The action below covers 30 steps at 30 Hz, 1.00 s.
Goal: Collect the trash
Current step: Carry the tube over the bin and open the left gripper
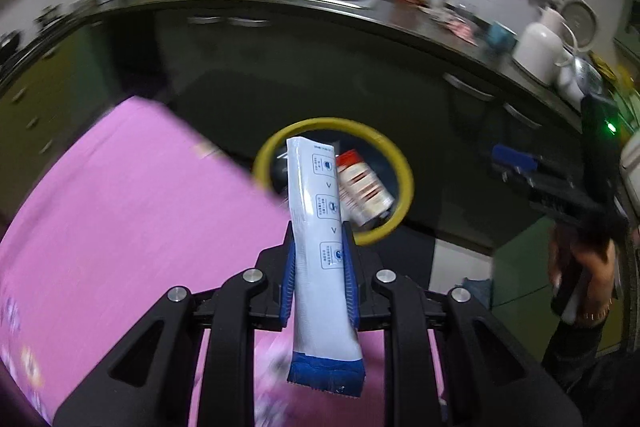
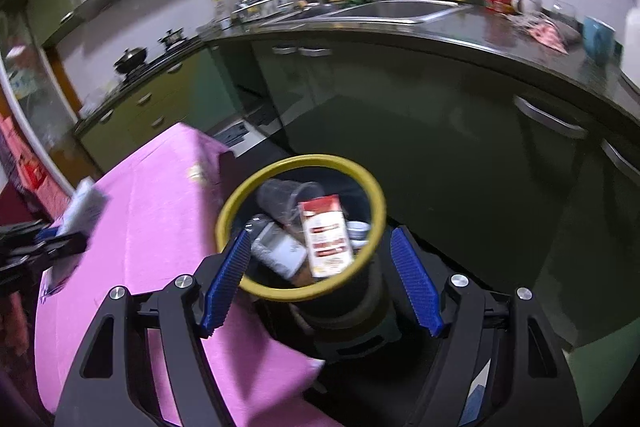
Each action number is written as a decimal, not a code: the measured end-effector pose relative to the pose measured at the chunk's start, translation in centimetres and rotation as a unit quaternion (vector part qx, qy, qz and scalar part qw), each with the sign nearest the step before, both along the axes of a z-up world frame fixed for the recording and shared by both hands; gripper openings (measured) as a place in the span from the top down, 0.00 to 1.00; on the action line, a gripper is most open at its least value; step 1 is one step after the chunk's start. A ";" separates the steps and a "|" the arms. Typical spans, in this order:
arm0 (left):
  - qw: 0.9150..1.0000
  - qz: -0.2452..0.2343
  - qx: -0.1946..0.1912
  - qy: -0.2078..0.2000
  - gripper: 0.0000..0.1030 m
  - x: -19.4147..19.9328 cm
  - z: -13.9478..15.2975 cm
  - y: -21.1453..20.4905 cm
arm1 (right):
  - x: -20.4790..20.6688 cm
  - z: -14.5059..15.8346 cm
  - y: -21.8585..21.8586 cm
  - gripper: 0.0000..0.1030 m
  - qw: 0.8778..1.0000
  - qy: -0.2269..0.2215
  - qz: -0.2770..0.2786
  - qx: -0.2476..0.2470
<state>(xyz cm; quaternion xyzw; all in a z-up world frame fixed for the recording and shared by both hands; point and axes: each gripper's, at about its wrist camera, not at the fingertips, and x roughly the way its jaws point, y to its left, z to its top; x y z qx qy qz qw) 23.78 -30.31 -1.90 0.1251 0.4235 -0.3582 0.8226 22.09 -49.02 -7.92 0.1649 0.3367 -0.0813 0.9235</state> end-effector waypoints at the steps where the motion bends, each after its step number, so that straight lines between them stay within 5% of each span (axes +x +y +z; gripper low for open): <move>1: 1.000 -0.014 0.004 -0.003 0.81 0.9 -0.6 -2.3 | -0.4 -0.2 -1.0 0.30 1.000 0.001 -0.008 0.004; 9: 0.997 -0.067 0.028 0.004 0.81 5.0 -6.2 -12.4 | -1.6 -2.1 -5.7 0.30 0.999 0.017 -0.044 0.021; 18: 0.996 -0.046 0.062 0.037 0.77 8.1 -10.4 -14.7 | -0.7 -3.5 -6.4 0.30 0.998 0.026 -0.044 0.035; 21: 0.995 -0.050 0.066 0.047 0.75 8.4 -11.1 -14.9 | -0.2 -3.6 -5.8 0.30 0.998 0.028 -0.039 0.036; 24: 0.995 -0.046 0.070 0.048 0.60 8.2 -11.2 -15.0 | -0.2 -3.3 -5.2 0.30 0.998 0.027 -0.035 0.033; 30: 0.998 -0.034 0.030 0.034 0.52 5.8 -7.3 -10.9 | -0.4 -2.4 -4.6 0.30 0.999 0.020 -0.032 0.029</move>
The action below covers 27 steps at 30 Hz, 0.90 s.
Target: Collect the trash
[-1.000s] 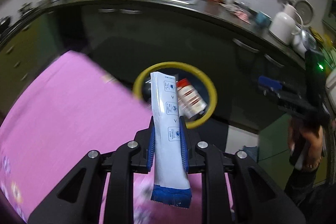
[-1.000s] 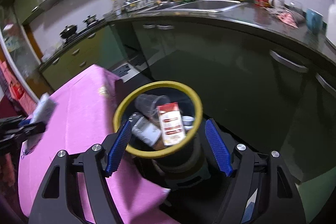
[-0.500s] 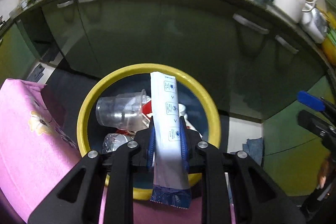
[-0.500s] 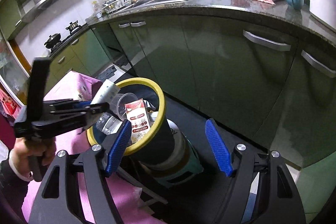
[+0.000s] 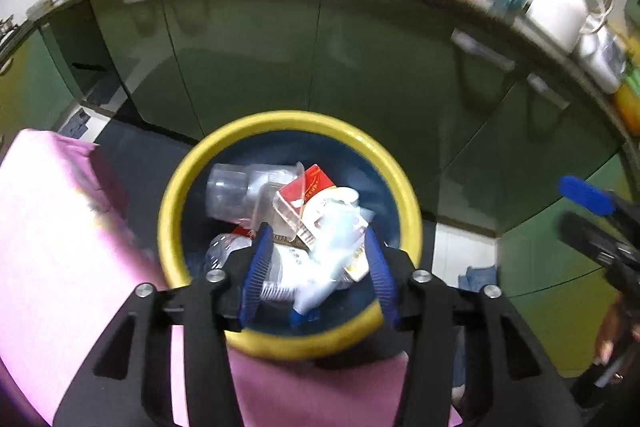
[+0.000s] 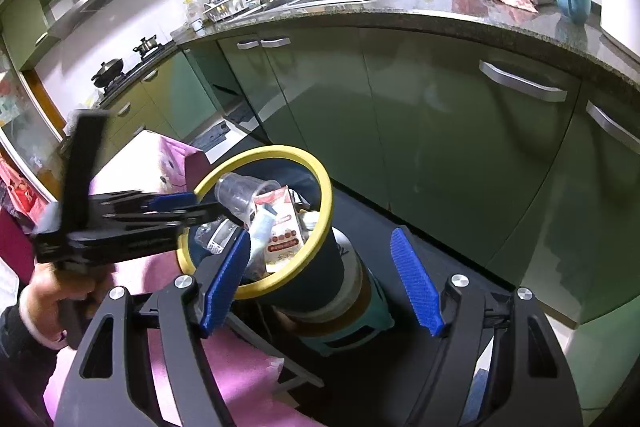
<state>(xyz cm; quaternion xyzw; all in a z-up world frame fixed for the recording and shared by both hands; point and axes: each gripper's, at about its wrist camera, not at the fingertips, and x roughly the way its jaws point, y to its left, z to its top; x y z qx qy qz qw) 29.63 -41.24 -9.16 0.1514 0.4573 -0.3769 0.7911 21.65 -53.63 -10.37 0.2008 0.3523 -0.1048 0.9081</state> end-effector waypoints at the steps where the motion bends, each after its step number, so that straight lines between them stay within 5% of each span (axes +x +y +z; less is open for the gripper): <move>1: 1.000 0.004 -0.014 -0.006 0.48 -0.8 1.2 1.3 | 0.0 0.1 0.1 0.29 1.000 -0.001 0.002 0.000; 5: 0.996 0.034 -0.066 -0.041 0.19 -4.1 5.5 6.8 | -0.1 0.8 1.5 0.24 1.000 -0.008 0.020 -0.005; 7: 0.992 0.055 -0.091 -0.070 0.12 -6.4 7.6 10.2 | -0.2 1.2 2.5 0.24 0.999 -0.012 0.032 -0.005; 15: 0.962 0.175 -0.114 -0.175 0.06 -15.3 12.1 22.5 | -1.3 3.0 7.7 0.20 0.994 -0.035 0.100 -0.018; 20: 0.936 0.274 -0.092 -0.203 0.06 -19.6 12.6 29.8 | -3.4 5.4 11.8 0.05 0.985 -0.076 0.149 -0.030; 27: 0.898 0.371 -0.091 -0.219 0.06 -24.2 12.7 36.3 | -6.1 8.0 16.3 0.05 0.974 -0.101 0.190 -0.071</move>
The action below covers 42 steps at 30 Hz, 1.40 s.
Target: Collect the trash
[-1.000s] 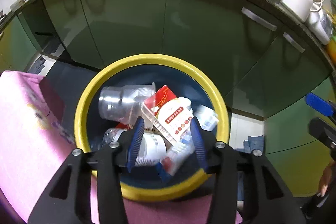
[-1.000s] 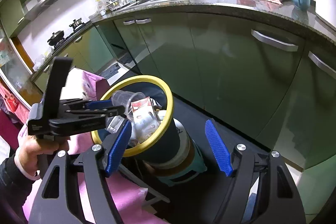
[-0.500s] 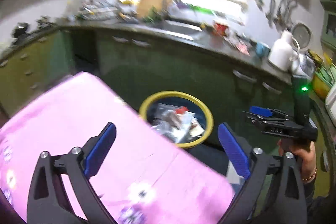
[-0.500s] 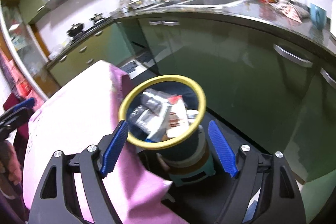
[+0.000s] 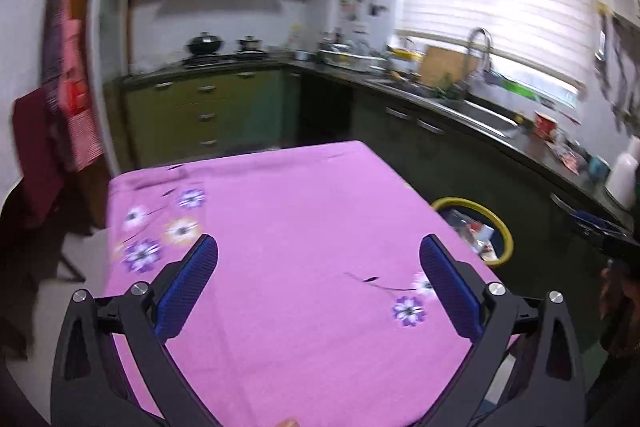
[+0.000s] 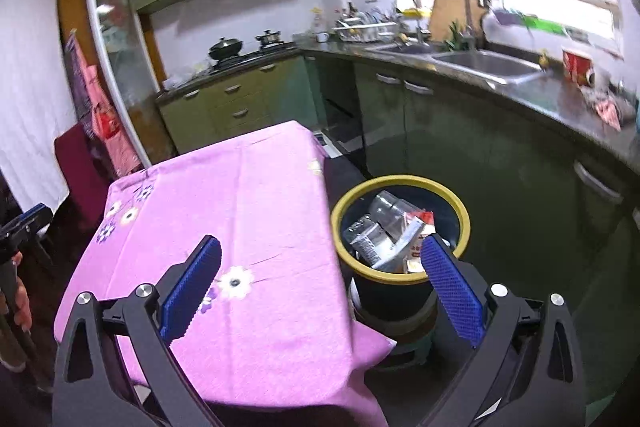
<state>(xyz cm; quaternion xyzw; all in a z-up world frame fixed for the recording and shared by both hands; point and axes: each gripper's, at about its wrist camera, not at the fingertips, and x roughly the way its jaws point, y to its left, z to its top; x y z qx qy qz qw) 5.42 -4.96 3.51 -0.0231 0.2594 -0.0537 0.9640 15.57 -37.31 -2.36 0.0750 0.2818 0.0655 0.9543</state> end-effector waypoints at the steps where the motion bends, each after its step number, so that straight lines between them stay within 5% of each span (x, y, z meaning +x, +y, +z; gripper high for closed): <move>1: 1.000 0.008 -0.002 -0.003 0.06 -0.5 0.1 0.4 | -0.5 0.3 0.6 0.05 1.000 -0.005 0.002 -0.006; 8: 0.997 0.069 0.008 -0.028 0.06 -4.6 0.4 3.0 | -3.2 1.2 3.4 0.04 0.999 -0.032 0.020 -0.027; 20: 0.996 0.076 -0.013 -0.040 0.06 -8.9 0.8 3.8 | -7.1 1.7 6.3 0.04 0.996 -0.063 0.046 -0.051; 42: 0.997 0.065 -0.011 -0.031 0.06 -9.1 0.3 3.2 | -7.4 2.0 6.7 0.04 0.995 -0.064 0.053 -0.054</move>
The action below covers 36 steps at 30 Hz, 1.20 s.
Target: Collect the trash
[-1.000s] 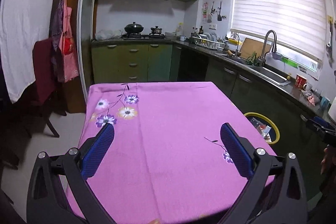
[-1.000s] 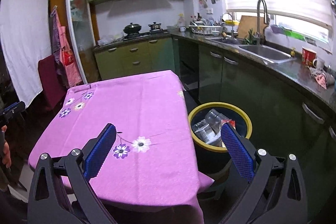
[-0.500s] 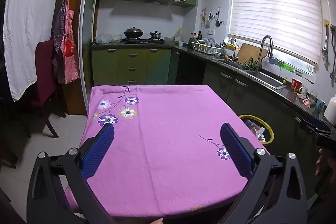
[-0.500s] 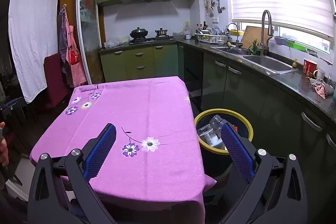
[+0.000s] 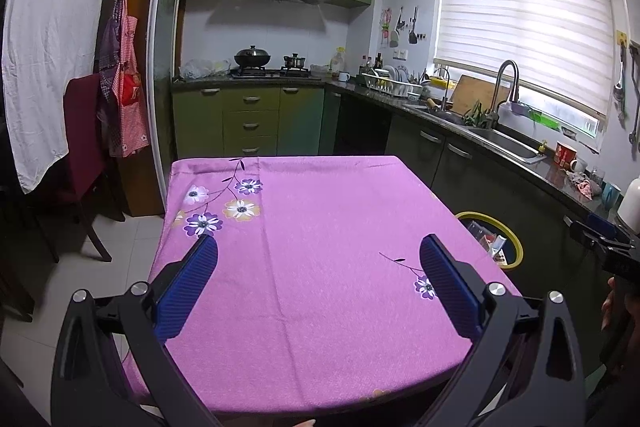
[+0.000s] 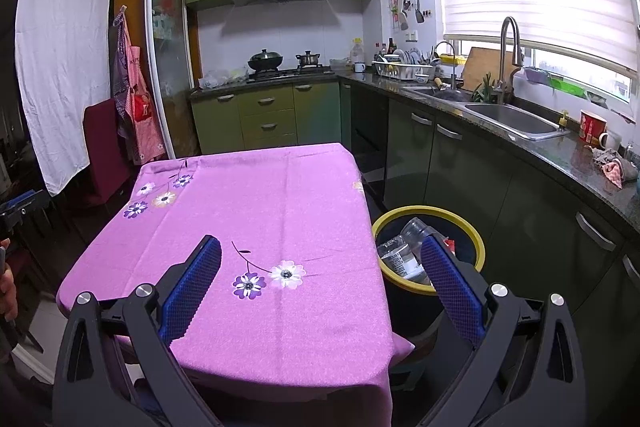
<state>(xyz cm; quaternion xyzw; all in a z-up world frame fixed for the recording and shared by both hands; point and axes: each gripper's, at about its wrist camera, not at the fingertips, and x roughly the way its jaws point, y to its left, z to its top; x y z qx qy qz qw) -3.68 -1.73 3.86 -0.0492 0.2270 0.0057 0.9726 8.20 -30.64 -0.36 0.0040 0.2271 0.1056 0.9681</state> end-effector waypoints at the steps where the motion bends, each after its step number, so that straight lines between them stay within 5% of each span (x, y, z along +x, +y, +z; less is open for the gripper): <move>1: 1.000 0.000 0.000 0.000 0.06 0.0 0.0 0.0 | 0.2 0.0 0.0 0.04 1.000 0.000 0.000 0.000; 36: 1.000 -0.001 0.010 0.005 0.06 0.2 -0.7 -0.2 | 0.8 -0.5 0.1 0.04 1.000 0.003 0.001 -0.001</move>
